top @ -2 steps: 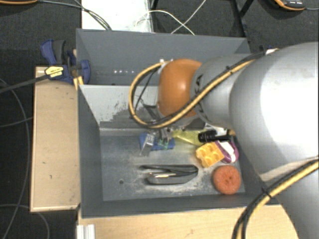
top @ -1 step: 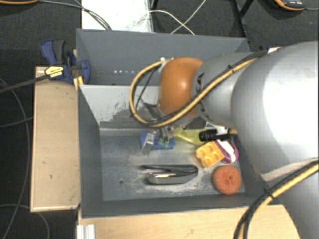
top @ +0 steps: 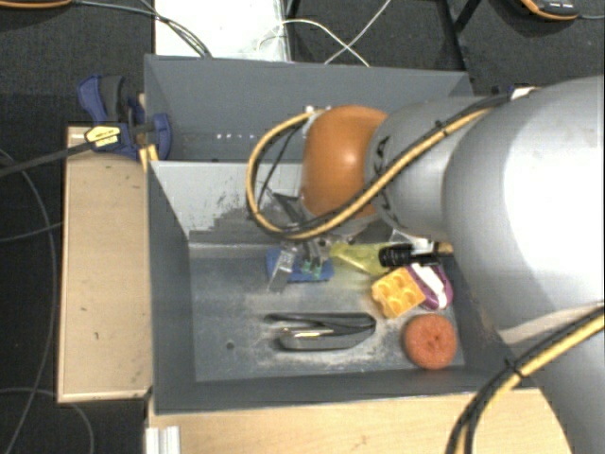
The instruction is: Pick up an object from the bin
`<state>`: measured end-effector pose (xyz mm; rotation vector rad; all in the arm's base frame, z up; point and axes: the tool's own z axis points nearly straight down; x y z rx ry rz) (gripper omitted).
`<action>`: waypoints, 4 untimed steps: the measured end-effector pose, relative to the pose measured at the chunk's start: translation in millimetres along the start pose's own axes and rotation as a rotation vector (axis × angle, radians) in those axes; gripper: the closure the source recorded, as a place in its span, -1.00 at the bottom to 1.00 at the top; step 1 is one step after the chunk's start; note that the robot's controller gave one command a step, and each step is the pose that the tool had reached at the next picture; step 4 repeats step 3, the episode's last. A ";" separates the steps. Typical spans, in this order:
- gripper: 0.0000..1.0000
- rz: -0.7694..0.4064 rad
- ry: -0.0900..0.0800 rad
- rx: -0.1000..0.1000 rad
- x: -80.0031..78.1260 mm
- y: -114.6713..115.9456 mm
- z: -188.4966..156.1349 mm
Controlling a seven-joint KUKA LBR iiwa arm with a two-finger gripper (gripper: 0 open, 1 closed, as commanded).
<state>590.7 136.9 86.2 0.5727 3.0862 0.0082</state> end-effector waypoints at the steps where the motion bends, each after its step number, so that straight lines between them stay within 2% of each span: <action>1: 1.00 0.000 -0.001 0.000 -0.1 0.0 -4.8; 3: 1.00 -0.001 0.005 0.003 1.2 -0.9 -28.3; 4: 1.00 -0.001 0.005 0.003 1.2 -0.9 -28.3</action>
Offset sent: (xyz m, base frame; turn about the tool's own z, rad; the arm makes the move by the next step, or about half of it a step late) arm 0.0001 0.0000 0.0600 0.0000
